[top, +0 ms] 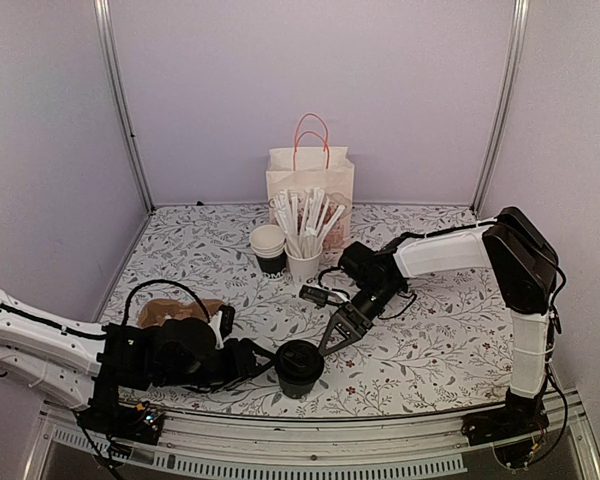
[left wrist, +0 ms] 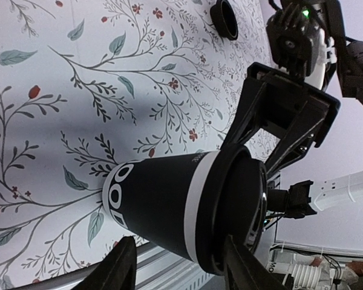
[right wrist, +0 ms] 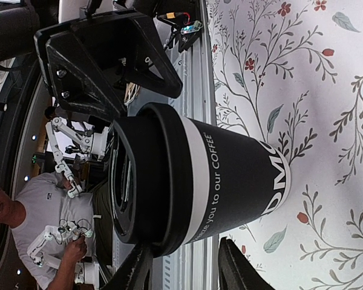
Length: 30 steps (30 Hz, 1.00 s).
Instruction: Pack the takeout coffee
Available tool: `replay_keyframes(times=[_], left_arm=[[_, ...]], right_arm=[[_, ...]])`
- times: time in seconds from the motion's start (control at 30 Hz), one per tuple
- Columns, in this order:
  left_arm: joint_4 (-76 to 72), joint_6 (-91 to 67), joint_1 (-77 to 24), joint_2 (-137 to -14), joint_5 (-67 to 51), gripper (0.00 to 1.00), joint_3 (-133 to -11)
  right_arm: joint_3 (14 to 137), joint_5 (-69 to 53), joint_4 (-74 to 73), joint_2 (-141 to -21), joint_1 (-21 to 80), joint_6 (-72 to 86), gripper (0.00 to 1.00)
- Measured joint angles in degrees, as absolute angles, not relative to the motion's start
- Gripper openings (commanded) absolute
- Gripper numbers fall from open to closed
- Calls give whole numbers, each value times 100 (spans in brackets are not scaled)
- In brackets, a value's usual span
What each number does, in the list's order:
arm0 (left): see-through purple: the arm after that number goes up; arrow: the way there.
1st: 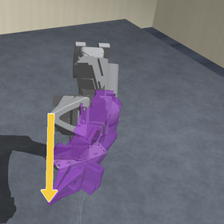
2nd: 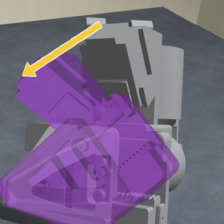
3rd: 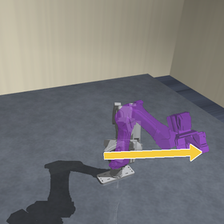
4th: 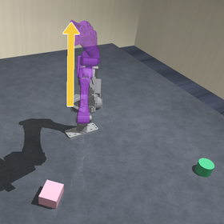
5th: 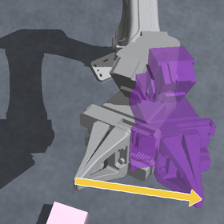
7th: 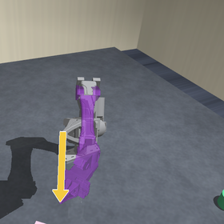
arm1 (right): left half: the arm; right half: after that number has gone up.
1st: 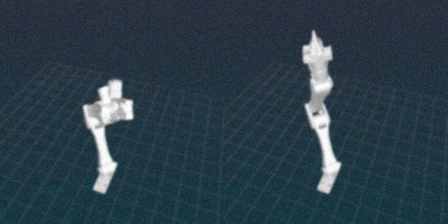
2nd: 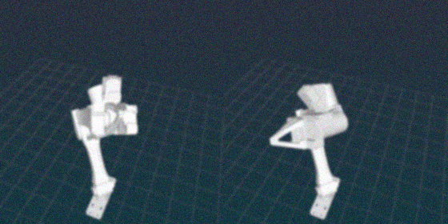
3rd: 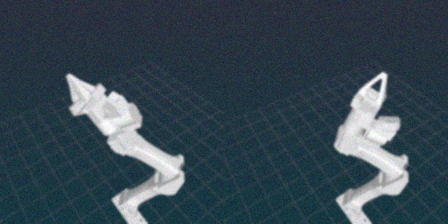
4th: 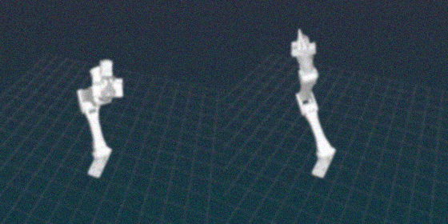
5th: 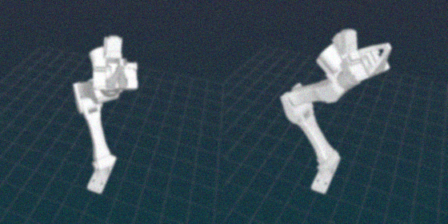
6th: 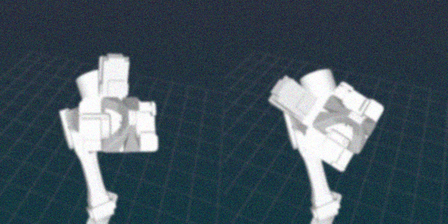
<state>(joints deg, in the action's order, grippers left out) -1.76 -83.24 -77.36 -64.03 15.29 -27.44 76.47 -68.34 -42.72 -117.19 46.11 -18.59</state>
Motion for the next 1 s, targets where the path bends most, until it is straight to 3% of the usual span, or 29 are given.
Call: replay_keyframes(times=[0.2, 0.4, 0.67, 1.0], left_arm=[[-318, -8436, -7741, -6650, 1415, 41, -2755], [-849, -8761, -7723, -6681, 1306, 22, -2497], [-1199, -8989, -7682, -6783, 1109, 11, -2327], [-1981, -9008, -7682, -7360, 814, 7, -2383]], right_arm=[[7653, -6825, -4305, -11719, 4604, -1861, 38], [7745, -6810, -4364, -11747, 4613, -1835, 35], [7990, -7076, -4565, -12009, 4644, -1756, 29], [7859, -7244, -4613, -12062, 4466, -1350, 22]])
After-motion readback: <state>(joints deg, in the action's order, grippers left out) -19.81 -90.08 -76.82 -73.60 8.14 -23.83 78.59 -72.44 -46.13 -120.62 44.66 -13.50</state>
